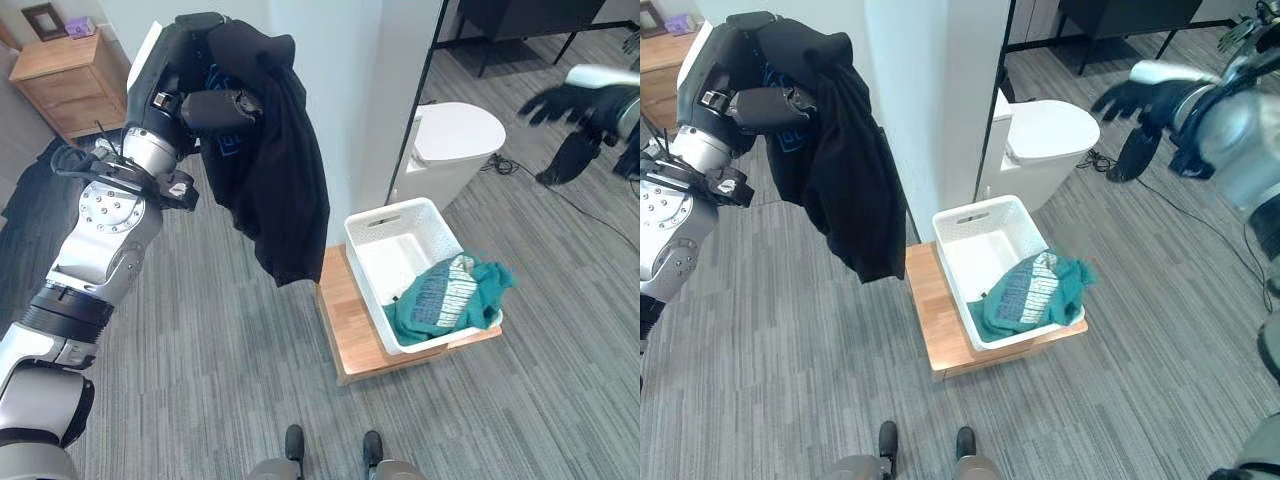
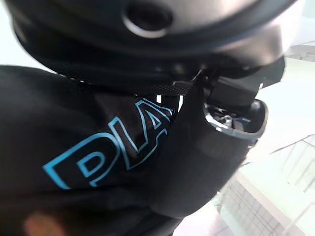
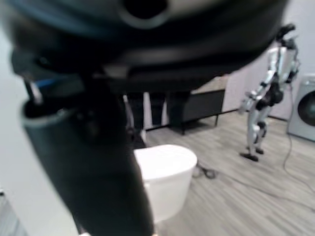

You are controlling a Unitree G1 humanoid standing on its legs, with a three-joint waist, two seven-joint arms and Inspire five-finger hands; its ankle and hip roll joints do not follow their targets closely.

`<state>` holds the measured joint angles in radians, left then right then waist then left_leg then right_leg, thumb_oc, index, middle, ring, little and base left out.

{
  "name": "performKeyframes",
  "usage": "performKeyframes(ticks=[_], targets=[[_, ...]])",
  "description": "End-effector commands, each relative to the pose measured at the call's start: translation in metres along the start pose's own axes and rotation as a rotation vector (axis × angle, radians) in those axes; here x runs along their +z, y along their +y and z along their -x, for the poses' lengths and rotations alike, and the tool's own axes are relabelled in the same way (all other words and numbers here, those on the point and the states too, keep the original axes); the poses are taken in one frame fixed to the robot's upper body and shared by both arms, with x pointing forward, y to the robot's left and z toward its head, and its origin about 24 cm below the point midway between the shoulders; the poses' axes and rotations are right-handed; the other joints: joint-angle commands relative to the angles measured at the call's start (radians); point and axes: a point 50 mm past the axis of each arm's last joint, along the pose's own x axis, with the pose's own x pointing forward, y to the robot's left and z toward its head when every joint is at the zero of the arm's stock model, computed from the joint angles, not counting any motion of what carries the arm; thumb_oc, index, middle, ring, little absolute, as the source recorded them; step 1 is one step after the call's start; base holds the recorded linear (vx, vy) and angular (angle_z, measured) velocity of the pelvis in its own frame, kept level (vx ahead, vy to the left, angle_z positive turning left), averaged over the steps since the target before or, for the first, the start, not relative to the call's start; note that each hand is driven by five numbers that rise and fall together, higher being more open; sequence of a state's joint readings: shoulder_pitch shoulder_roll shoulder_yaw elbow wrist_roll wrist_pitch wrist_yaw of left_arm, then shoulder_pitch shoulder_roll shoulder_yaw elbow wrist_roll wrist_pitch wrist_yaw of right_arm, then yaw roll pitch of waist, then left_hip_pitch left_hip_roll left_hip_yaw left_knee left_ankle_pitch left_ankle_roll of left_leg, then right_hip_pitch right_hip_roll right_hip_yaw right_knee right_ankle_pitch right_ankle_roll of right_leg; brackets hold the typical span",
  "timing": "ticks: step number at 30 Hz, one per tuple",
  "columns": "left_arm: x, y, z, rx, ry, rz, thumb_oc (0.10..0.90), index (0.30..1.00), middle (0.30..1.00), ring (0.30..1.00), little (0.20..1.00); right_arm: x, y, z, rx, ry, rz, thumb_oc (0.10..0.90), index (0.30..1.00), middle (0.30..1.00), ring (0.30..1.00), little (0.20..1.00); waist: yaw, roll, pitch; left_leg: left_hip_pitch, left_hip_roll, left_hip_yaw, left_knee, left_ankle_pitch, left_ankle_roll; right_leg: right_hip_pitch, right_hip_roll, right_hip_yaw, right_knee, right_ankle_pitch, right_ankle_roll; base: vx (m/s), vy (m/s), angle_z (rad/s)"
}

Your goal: Pick up bed clothes into laundry basket.

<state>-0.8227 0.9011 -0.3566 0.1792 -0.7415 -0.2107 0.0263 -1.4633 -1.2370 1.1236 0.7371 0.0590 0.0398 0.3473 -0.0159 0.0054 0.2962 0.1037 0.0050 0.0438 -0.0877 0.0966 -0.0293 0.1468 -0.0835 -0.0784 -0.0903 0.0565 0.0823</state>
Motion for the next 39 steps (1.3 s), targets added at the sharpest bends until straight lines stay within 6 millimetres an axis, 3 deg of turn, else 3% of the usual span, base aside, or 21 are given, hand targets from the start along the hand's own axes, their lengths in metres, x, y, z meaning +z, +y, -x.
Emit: performKeyframes(ticks=[1,9,14,16,17,18,19,21,23,26,27,29,31,32,33,34,39], targets=[[0.066,0.002,-0.021,-0.010,-0.302,-0.026,0.400,0.300,0.300,0.300,0.300,-0.006,0.005,0.000,0.013,0.031,0.055,0.800,0.900,0.900,0.900,0.900,0.020,-0.014,-0.154,0.005,0.019,0.017,0.000,-0.086,-0.058,0.001,-0.025,-0.023,0.052,-0.116,0.061,0.01,0.001,0.03],[0.069,0.002,-0.022,-0.015,-0.309,-0.029,0.400,0.300,0.300,0.300,0.300,-0.006,-0.003,0.006,-0.016,0.006,0.027,0.800,0.900,0.900,0.900,0.900,0.013,-0.015,-0.162,0.010,0.016,0.019,0.000,-0.091,-0.058,0.008,-0.027,-0.023,0.049,-0.115,0.062,0.00,0.001,0.02],[0.072,0.000,-0.024,-0.025,-0.314,-0.034,0.400,0.300,0.300,0.300,0.300,0.005,-0.012,0.019,-0.109,-0.137,-0.122,0.800,0.900,0.900,0.900,0.900,0.000,-0.013,-0.172,0.016,0.016,0.022,0.000,-0.095,-0.057,0.012,-0.027,-0.021,0.048,-0.117,0.064,0.00,0.000,0.00],[0.076,0.001,-0.026,-0.028,-0.318,-0.052,0.400,0.300,0.300,0.300,0.300,0.006,-0.017,0.027,-0.191,-0.188,-0.172,0.800,0.900,0.900,0.900,0.900,-0.009,-0.008,-0.178,0.019,0.017,0.026,0.000,-0.099,-0.056,0.014,-0.028,-0.020,0.048,-0.118,0.066,0.00,0.000,0.00],[0.081,0.004,-0.027,-0.022,-0.327,-0.079,0.400,0.300,0.300,0.300,0.300,0.011,-0.023,0.034,-0.303,-0.241,-0.211,0.800,0.900,0.900,0.900,0.900,-0.025,0.017,-0.181,0.015,0.018,0.031,0.000,-0.092,-0.052,0.004,-0.028,-0.016,0.054,-0.112,0.067,0.00,0.000,0.00],[0.081,0.001,-0.028,-0.033,-0.323,-0.083,0.400,0.300,0.300,0.300,0.300,0.007,-0.018,0.035,-0.301,-0.235,-0.222,0.800,0.900,0.900,0.900,0.900,-0.021,0.005,-0.184,0.021,0.017,0.030,0.000,-0.101,-0.053,0.011,-0.029,-0.017,0.053,-0.120,0.068,0.00,0.000,0.00],[0.088,0.005,-0.029,-0.022,-0.338,-0.105,0.400,0.300,0.300,0.300,0.300,0.016,-0.012,0.038,-0.362,-0.313,-0.297,0.800,0.900,0.900,0.900,0.900,-0.040,0.028,-0.187,0.017,0.017,0.036,0.000,-0.095,-0.047,0.000,-0.029,-0.008,0.058,-0.113,0.068,0.00,0.024,-0.04],[0.089,0.003,-0.033,-0.032,-0.337,-0.111,0.400,0.300,0.300,0.300,0.300,0.012,-0.003,0.042,-0.380,-0.319,-0.337,0.800,0.900,0.900,0.900,0.900,-0.038,0.020,-0.193,0.017,0.016,0.037,0.000,-0.096,-0.045,-0.001,-0.029,-0.006,0.060,-0.115,0.067,0.00,0.000,0.00],[0.095,0.007,-0.037,0.002,-0.353,-0.118,0.400,0.300,0.300,0.300,0.300,0.015,0.014,0.055,-0.488,-0.445,-0.573,0.800,0.900,0.900,0.900,0.900,-0.067,0.040,-0.200,0.021,0.015,0.046,0.000,-0.100,-0.041,-0.004,-0.029,0.003,0.062,-0.116,0.068,0.00,0.001,-0.03],[0.099,0.004,-0.042,-0.007,-0.364,-0.118,0.400,0.300,0.300,0.300,0.300,0.013,0.036,0.064,-0.496,-0.493,-0.694,0.800,0.900,0.900,0.900,0.900,-0.067,0.036,-0.202,0.022,0.016,0.047,0.000,-0.101,-0.040,-0.005,-0.028,0.006,0.064,-0.119,0.068,-0.01,-0.002,-0.02],[0.104,0.007,-0.044,0.005,-0.376,-0.119,0.400,0.300,0.300,0.300,0.300,0.013,0.065,0.067,-0.480,-0.525,-0.857,0.800,0.900,0.900,0.900,0.900,-0.079,0.046,-0.204,0.024,0.016,0.051,0.000,-0.103,-0.038,-0.008,-0.028,0.009,0.066,-0.120,0.069,-0.01,-0.007,-0.10],[0.106,0.006,-0.046,0.001,-0.381,-0.119,0.400,0.300,0.300,0.300,0.300,0.014,0.077,0.069,-0.462,-0.532,-0.892,0.800,0.900,0.900,0.900,0.900,-0.081,0.049,-0.206,0.024,0.015,0.052,0.000,-0.103,-0.037,-0.008,-0.029,0.010,0.067,-0.120,0.069,-0.01,-0.002,-0.11],[0.120,0.002,-0.053,-0.014,-0.418,-0.124,0.400,0.300,0.300,0.300,0.300,0.015,0.117,0.079,-0.434,-0.545,-1.108,0.800,0.900,0.900,0.900,0.900,-0.097,0.059,-0.211,0.026,0.015,0.056,0.000,-0.104,-0.036,-0.011,-0.029,0.013,0.069,-0.119,0.071,-0.02,-0.004,-0.13],[0.122,0.000,-0.056,-0.023,-0.424,-0.126,0.400,0.300,0.300,0.300,0.300,0.016,0.129,0.081,-0.415,-0.535,-1.152,0.800,0.900,0.900,0.900,0.900,-0.097,0.057,-0.214,0.027,0.015,0.056,0.000,-0.105,-0.035,-0.011,-0.030,0.012,0.070,-0.120,0.072,0.00,0.000,0.00],[0.123,-0.001,-0.056,-0.024,-0.424,-0.126,0.400,0.300,0.300,0.300,0.300,0.016,0.129,0.081,-0.415,-0.534,-1.152,0.800,0.900,0.900,0.900,0.900,-0.096,0.056,-0.214,0.027,0.015,0.056,0.000,-0.105,-0.035,-0.011,-0.030,0.013,0.070,-0.120,0.072,0.00,-0.015,-0.04],[0.129,-0.002,-0.061,-0.031,-0.436,-0.131,0.400,0.300,0.300,0.300,0.300,0.019,0.153,0.088,-0.388,-0.518,-1.254,0.800,0.900,0.900,0.900,0.900,-0.108,0.063,-0.217,0.028,0.014,0.058,0.000,-0.105,-0.035,-0.012,-0.030,0.014,0.072,-0.120,0.074,0.00,-0.011,-0.06],[0.149,-0.017,-0.078,-0.103,-0.455,-0.215,0.400,0.300,0.300,0.300,0.300,0.019,0.195,0.113,-0.292,-0.456,-1.330,0.800,0.900,0.900,0.900,0.900,-0.147,0.075,-0.224,0.029,0.015,0.072,0.000,-0.102,-0.035,-0.024,-0.030,0.024,0.077,-0.116,0.081,-0.01,-0.001,-0.04]])
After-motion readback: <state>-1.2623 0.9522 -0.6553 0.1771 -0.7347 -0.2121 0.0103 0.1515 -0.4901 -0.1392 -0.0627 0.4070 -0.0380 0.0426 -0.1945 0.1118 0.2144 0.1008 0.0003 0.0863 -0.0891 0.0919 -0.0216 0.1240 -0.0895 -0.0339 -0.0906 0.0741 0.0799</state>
